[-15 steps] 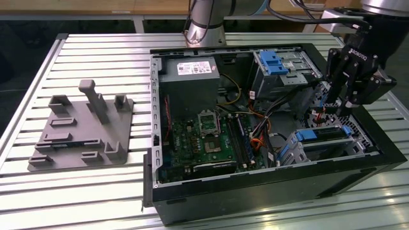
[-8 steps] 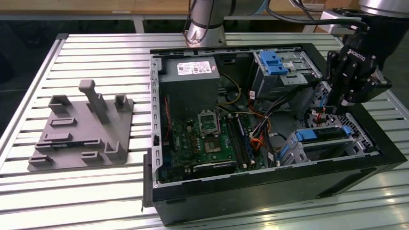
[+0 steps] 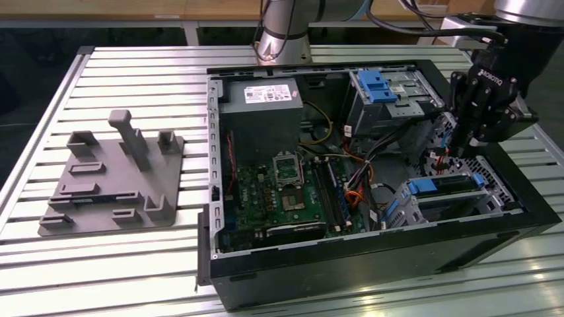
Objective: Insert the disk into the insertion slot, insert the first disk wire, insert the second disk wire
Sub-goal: 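Insert the first disk wire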
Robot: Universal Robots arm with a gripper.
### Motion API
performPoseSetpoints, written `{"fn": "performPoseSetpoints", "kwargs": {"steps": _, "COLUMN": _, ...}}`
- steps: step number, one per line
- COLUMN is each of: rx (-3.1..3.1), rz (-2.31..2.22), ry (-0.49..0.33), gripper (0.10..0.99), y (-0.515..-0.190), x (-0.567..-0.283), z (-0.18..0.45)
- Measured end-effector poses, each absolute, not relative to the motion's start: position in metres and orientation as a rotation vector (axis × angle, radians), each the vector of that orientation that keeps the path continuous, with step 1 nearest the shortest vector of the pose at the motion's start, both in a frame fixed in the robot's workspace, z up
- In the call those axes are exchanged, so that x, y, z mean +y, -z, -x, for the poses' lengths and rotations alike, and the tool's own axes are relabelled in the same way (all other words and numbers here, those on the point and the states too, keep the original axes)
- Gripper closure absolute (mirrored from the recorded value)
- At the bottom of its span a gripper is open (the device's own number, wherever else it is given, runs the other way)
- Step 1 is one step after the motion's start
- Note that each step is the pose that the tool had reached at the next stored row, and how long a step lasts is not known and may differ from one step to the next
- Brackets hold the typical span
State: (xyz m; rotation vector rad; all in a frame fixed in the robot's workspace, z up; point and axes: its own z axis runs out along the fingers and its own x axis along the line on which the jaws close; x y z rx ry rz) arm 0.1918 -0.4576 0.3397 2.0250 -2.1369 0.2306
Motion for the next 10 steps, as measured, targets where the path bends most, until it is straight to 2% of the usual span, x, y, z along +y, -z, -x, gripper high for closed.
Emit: {"fn": "performPoseSetpoints", "kwargs": {"steps": 10, "rx": -2.136, "rz": -2.024, "ry": -0.232, "gripper": 0.737, "y": -0.3370, "x": -0.4558, "z": -0.1918}}
